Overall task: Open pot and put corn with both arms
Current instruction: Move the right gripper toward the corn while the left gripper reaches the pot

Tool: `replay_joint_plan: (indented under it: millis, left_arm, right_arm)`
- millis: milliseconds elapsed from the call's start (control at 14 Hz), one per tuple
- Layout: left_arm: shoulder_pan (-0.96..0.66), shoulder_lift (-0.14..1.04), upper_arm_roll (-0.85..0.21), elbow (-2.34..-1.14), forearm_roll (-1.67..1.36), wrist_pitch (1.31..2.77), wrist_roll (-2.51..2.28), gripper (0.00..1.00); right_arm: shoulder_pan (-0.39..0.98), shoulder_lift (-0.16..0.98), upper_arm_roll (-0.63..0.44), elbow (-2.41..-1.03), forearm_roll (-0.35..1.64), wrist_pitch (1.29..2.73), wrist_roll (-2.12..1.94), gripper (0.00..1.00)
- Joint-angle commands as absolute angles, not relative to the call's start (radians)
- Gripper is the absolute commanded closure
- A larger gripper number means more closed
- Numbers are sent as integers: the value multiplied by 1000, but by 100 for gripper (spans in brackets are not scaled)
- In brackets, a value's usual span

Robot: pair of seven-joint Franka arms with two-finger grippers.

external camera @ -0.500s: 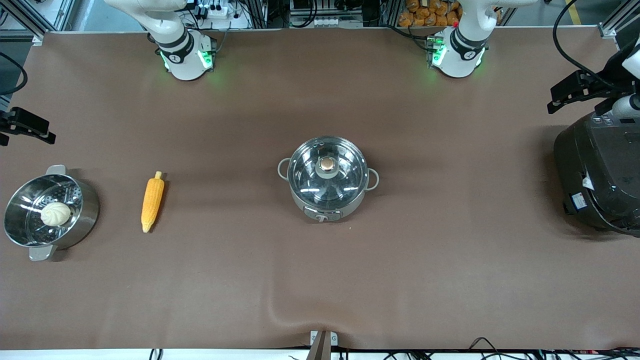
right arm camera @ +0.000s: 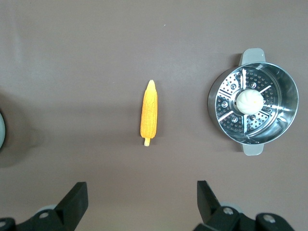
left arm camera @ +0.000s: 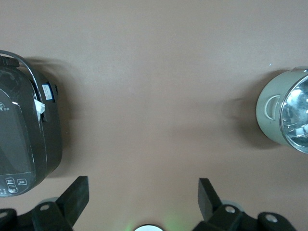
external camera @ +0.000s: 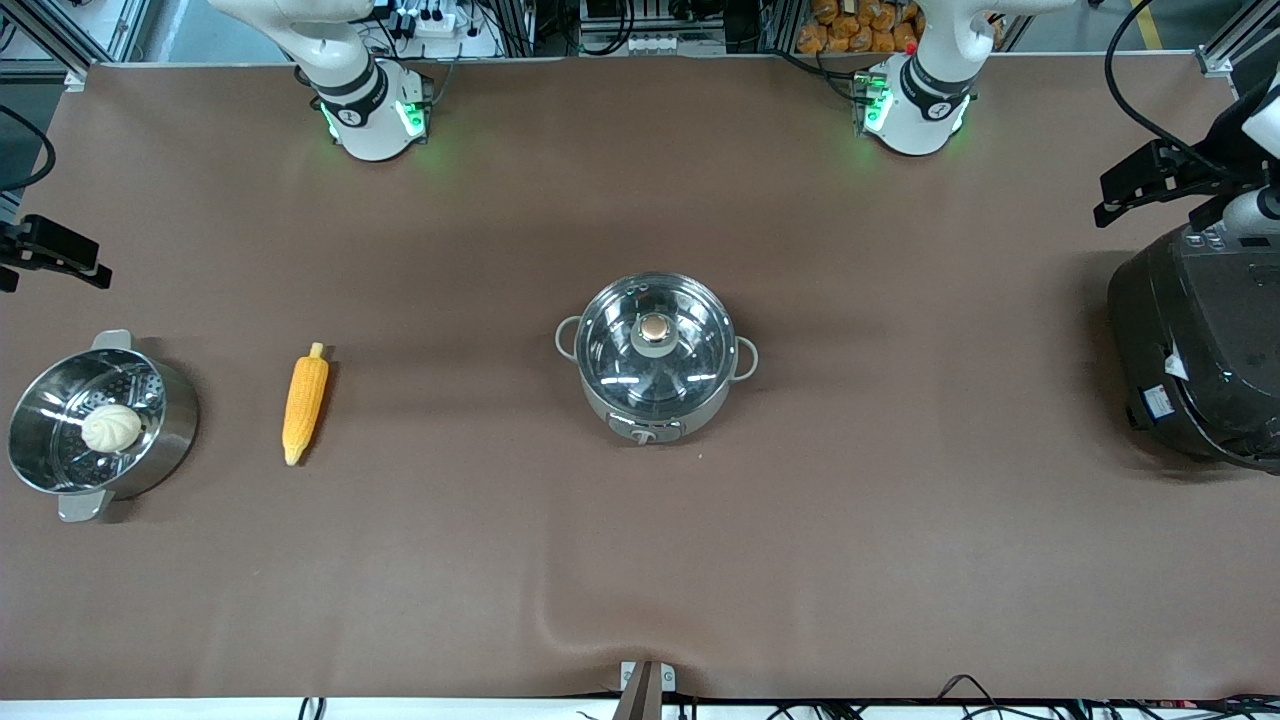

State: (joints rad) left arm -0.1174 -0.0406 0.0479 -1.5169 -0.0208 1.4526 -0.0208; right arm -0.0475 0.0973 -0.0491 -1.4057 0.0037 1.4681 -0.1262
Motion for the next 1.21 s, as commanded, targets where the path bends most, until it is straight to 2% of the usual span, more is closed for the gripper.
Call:
replay_joint_plan:
  millis: [0,429,714,929,1143]
  left_arm:
    - [-136,-11,26,-1483,28,1434,-18,0]
    - [-135,11,9,-1483,3,1436,-23,0]
    - [-138,35,5,-1482,-26,1439,-9,0]
    - [-138,92,-38,-1445,-32,1440,-24,0]
    - [-138,155,-86,-1422,-37,1446,-70,0]
  right_arm:
    - [-55,97,-44,-1408,18,1474,-120,0]
    - [-52,100,-44,-1443,15,1493,-121,0]
    - [-43,103,-41,-1550,17,1612,-129,0]
    - [-37,101,-43,-1617,17,1680,-124,0]
    - [-43,100,-43,-1768,17,1832,-124,0]
